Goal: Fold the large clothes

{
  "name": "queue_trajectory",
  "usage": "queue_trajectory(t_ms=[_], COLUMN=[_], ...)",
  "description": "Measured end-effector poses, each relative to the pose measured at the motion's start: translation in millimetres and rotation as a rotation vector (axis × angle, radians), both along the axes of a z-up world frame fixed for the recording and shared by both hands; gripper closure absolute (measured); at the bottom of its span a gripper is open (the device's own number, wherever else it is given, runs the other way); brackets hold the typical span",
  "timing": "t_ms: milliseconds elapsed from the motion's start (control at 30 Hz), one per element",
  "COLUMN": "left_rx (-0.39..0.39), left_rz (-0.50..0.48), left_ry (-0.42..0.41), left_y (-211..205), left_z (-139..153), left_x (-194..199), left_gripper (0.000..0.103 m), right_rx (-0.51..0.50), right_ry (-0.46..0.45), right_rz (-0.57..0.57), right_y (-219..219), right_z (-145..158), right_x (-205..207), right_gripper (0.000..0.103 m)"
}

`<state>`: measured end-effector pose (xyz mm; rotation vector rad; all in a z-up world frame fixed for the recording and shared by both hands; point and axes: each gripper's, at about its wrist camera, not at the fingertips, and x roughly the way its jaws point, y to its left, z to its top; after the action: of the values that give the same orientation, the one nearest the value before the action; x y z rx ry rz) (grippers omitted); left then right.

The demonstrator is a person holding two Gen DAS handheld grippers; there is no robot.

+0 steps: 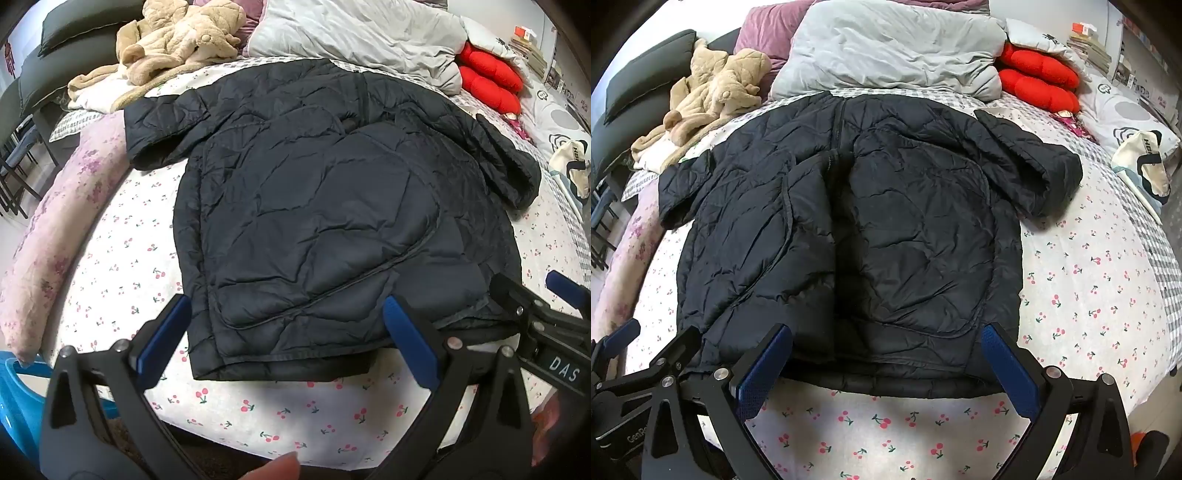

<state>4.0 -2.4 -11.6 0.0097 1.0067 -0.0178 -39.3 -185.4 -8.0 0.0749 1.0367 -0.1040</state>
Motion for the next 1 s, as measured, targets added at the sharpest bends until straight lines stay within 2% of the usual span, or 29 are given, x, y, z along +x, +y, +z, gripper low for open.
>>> queue_trajectory(t_ms=[1000], left_rx=[-0.003], left_rz=[-0.002], left_ry=[0.007], left_y=[1.5], left_z=[-2.1], left_x=[0.0], left_gripper=[0.000], right_rx=[0.007], right_ry=[-0.002], right_rz=[-0.002], right_y=[0.2], right_z=[-2.6], right_x=[1.1], right_gripper=[0.000])
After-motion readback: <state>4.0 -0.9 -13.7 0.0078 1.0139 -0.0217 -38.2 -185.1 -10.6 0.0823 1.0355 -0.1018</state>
